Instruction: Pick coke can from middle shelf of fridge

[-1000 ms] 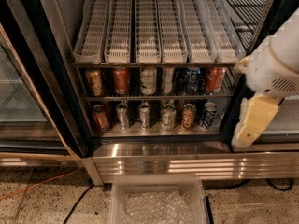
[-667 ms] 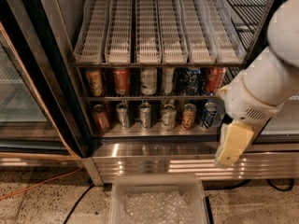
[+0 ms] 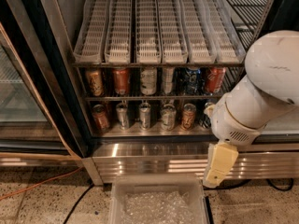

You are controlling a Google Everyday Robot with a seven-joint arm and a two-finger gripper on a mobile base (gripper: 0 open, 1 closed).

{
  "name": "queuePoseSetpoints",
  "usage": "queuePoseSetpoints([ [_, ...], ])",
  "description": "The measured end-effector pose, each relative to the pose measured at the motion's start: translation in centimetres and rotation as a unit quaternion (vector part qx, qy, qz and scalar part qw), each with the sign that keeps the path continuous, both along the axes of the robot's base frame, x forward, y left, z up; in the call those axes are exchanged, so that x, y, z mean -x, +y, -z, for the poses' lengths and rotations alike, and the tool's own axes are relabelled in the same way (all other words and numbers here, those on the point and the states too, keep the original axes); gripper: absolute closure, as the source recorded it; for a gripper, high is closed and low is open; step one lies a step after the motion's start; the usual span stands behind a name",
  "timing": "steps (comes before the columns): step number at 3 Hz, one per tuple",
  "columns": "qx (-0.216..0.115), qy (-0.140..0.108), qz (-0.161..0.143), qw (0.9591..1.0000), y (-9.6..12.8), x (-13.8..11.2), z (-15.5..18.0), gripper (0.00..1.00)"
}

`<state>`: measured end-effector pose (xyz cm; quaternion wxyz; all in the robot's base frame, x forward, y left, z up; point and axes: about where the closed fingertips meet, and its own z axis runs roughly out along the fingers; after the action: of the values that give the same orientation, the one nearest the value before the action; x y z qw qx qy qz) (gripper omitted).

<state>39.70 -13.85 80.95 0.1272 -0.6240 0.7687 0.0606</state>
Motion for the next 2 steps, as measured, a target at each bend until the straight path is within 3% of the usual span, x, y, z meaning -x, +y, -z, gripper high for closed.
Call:
queuePoseSetpoints([
  [1,-0.042,0.004,0.009,0.9991,1.6,0.4,2.1,0.0],
  [2,-0.103,-0.005,0.007,0.9946,4.4,-0.3,3.9,0.0],
])
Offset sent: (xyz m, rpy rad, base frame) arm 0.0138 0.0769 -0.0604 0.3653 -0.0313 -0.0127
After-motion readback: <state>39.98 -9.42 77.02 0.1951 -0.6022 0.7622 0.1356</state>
